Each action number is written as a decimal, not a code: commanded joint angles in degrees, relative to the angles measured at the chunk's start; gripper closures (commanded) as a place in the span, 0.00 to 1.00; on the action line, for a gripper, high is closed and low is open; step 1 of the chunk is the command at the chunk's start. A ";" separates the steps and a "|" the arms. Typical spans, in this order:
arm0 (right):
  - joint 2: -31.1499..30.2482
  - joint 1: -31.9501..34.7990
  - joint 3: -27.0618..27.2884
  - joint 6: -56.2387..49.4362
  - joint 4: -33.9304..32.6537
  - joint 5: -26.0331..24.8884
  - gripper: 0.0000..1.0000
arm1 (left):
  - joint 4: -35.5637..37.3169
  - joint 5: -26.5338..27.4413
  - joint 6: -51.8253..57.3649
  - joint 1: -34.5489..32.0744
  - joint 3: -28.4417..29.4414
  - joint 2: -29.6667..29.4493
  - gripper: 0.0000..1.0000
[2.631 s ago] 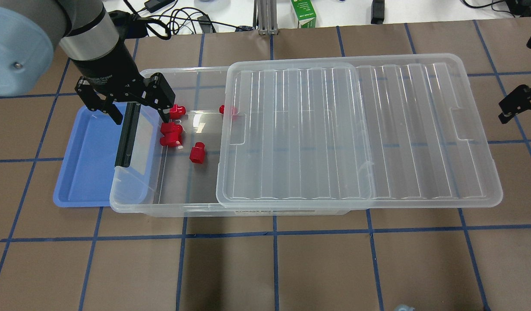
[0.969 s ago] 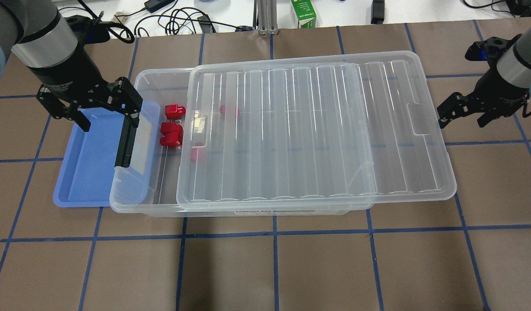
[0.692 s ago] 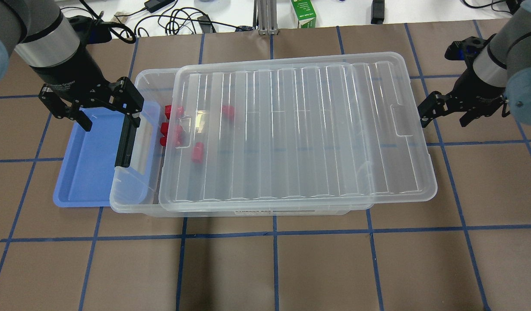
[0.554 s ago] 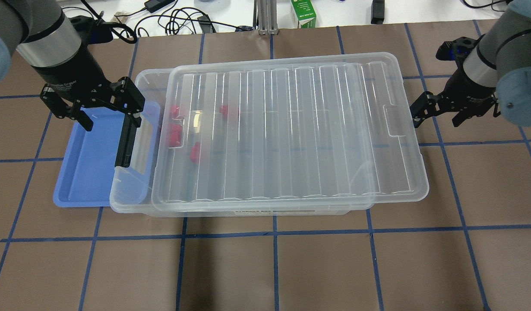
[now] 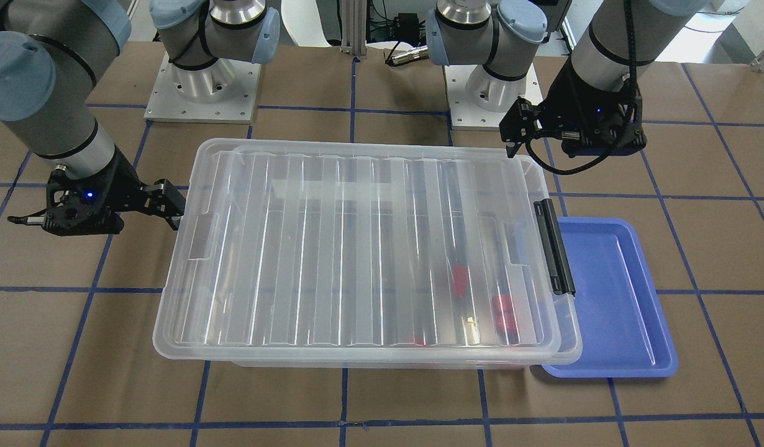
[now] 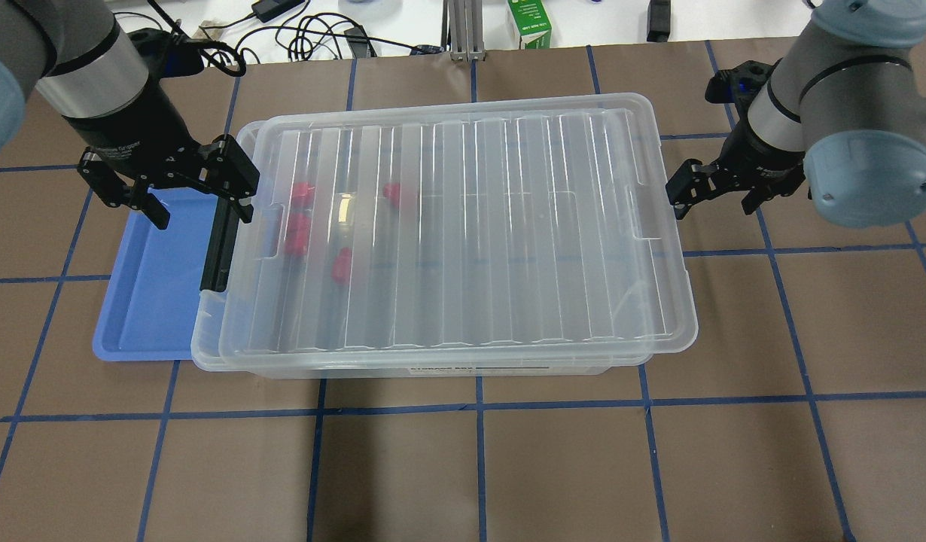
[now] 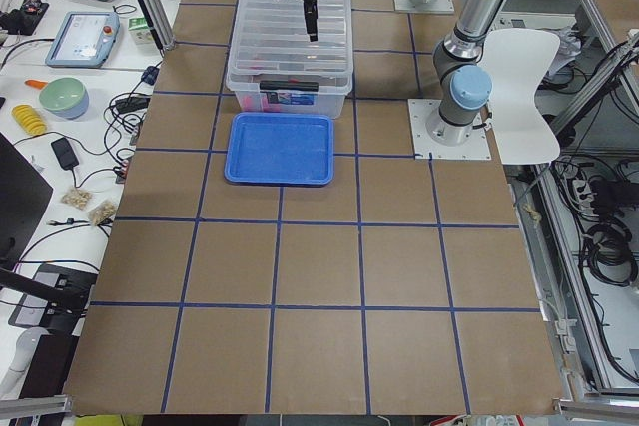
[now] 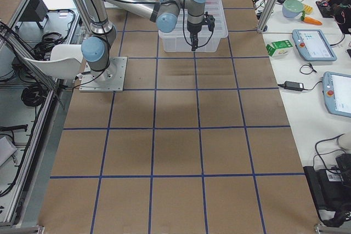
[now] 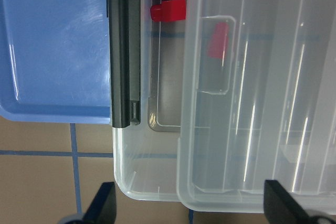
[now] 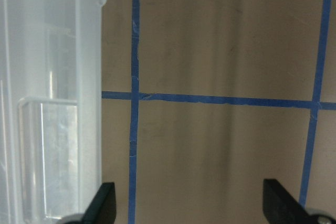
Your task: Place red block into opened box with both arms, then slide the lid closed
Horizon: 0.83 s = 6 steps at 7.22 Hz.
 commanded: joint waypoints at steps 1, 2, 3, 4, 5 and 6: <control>0.19 1.25 0.00 0.35 -0.50 0.00 0.00 | 0.11 0.34 0.13 -0.49 -0.06 0.04 0.00; 0.19 1.25 -0.09 0.35 -0.50 -0.09 0.00 | 0.11 0.34 0.05 -0.58 -0.15 0.04 0.00; 0.27 1.16 -0.87 0.09 -1.11 -0.09 0.00 | 0.02 0.43 0.13 -0.58 -0.15 0.12 0.00; -0.60 0.98 -2.01 0.17 -1.21 -0.61 0.00 | 0.02 0.43 0.13 -0.58 -0.32 0.12 0.00; -2.08 0.98 -4.98 0.26 1.40 -0.79 0.00 | 0.02 0.43 0.13 -0.58 -0.33 0.12 0.00; -3.32 1.07 -9.27 0.35 8.57 -0.88 0.00 | 0.02 0.52 0.13 -0.58 -0.24 0.39 0.00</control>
